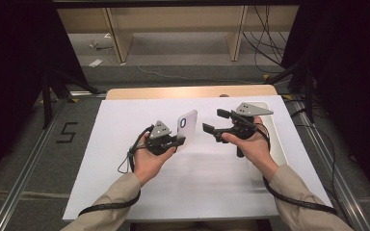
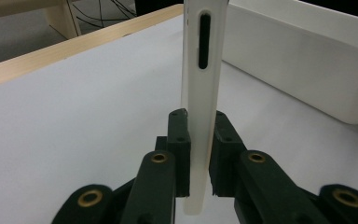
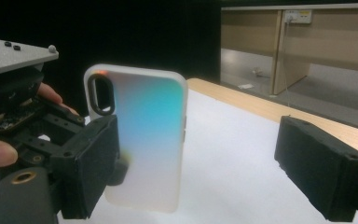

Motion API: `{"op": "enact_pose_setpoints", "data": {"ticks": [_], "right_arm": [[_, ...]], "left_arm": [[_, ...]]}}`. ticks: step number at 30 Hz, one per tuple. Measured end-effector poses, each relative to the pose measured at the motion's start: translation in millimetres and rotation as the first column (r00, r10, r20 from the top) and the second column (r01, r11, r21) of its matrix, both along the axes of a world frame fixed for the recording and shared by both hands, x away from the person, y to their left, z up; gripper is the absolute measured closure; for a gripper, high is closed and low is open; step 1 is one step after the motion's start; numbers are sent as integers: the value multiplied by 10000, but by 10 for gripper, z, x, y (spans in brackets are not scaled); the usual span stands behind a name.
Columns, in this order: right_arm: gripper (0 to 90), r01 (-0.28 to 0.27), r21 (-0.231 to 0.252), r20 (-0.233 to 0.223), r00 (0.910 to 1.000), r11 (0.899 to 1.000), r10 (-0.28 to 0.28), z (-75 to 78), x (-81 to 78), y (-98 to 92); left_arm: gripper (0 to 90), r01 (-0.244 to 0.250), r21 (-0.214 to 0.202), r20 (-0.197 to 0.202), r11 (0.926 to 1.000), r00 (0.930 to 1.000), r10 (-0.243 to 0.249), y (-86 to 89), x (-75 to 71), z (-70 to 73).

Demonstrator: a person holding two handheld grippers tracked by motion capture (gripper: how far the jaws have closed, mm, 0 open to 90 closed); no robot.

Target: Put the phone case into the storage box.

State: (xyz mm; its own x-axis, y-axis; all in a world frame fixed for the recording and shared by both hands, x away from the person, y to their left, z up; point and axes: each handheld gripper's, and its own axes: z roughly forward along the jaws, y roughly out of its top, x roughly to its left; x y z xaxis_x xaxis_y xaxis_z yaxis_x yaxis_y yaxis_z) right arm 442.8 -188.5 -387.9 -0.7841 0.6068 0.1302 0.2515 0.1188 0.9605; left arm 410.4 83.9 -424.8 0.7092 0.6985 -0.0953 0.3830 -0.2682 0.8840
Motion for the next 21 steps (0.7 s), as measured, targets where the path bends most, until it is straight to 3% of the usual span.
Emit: {"op": "enact_pose_setpoints", "data": {"ticks": [8,21], "right_arm": [[108,133,363,-102,9999,9993,-129,10,-44,72],[75,308,564,-123,9995,9979,-301,13,-88,194]], "left_arm": [[810,73,-167,-100,9998,9999,-74,-83,-9,22],[810,120,-240,-178,9996,9998,-124,-211,-33,24]]}}
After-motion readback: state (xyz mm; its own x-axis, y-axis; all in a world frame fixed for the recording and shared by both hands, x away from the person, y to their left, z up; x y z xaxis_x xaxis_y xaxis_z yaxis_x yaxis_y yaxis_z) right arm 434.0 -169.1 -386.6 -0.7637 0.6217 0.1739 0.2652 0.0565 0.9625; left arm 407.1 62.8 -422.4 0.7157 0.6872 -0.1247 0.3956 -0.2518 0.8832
